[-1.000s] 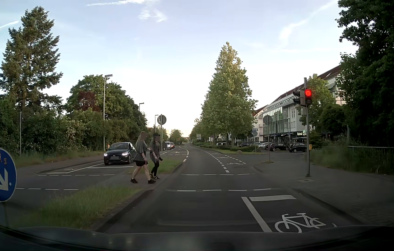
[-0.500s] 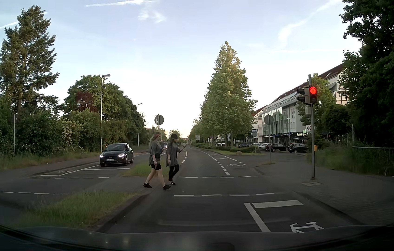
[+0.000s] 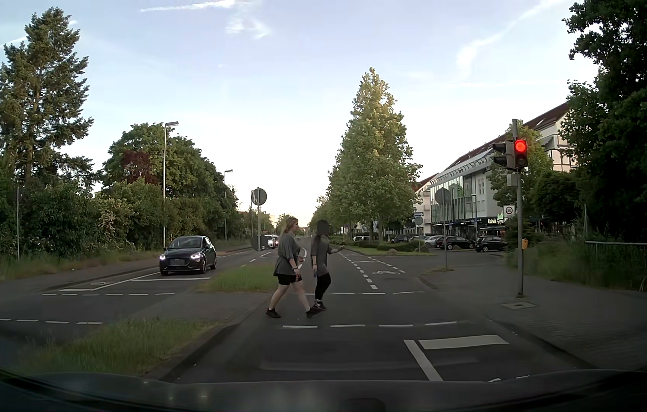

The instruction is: Follow the waypoints while adhering to traffic rules and regulations

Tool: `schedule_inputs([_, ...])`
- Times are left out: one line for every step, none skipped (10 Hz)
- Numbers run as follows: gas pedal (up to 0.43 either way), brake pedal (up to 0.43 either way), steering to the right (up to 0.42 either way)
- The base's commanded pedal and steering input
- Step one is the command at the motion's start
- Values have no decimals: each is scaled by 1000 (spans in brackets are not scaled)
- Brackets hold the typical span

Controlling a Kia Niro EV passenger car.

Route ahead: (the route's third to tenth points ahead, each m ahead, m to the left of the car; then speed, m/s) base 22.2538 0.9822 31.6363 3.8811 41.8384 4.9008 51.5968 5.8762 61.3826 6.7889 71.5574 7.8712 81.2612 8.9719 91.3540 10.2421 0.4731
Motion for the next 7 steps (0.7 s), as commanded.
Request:
schedule_inputs([0,207,11])
schedule_inputs([0,207,11])
schedule_inputs([0,207,11])
schedule_inputs([0,213,11])
schedule_inputs([0,213,11])
schedule_inputs([0,213,11])
schedule_inputs([0,213,11])
